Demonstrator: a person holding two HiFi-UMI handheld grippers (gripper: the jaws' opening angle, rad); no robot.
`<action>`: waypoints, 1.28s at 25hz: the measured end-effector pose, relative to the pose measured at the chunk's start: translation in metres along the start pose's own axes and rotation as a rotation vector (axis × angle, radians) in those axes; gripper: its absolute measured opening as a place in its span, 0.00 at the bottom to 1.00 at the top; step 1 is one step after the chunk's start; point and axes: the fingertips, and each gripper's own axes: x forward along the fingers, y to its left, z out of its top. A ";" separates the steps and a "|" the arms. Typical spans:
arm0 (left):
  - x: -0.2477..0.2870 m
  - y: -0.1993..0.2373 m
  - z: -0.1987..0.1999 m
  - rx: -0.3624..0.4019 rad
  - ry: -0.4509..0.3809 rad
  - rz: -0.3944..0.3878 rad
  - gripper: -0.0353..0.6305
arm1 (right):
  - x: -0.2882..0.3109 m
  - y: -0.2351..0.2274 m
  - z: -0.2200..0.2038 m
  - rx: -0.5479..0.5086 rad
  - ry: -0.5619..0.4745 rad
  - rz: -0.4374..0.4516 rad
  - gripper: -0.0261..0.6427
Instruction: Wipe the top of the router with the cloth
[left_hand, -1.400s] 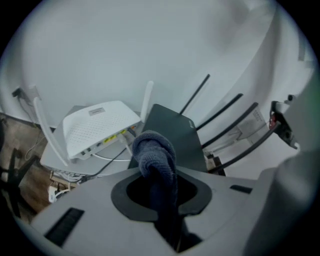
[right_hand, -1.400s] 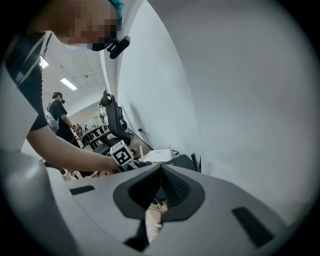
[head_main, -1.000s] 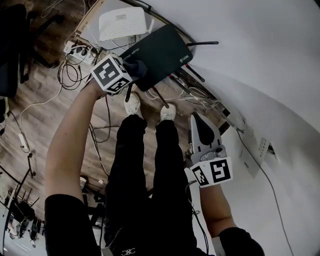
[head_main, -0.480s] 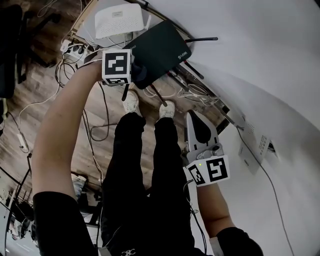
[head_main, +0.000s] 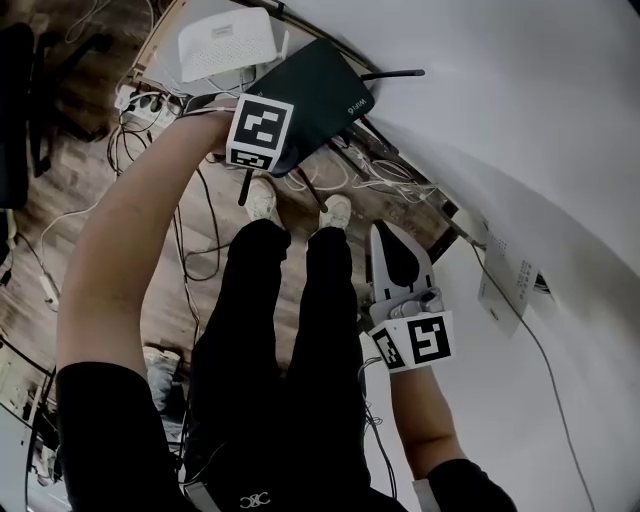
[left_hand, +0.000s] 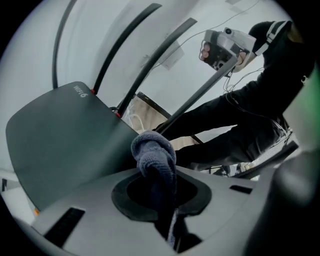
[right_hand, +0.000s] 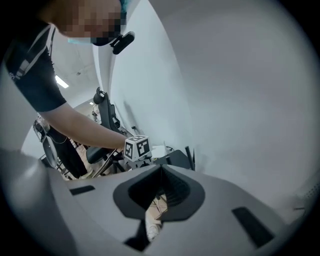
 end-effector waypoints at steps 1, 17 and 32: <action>0.001 -0.001 0.002 0.023 0.017 -0.014 0.14 | 0.001 -0.004 0.002 0.016 -0.008 -0.017 0.04; -0.013 0.040 0.046 -0.045 -0.131 0.044 0.14 | 0.014 -0.012 0.003 0.066 -0.012 -0.076 0.04; -0.042 0.110 0.095 -0.080 -0.221 0.217 0.13 | 0.013 -0.018 0.007 0.072 -0.009 -0.092 0.04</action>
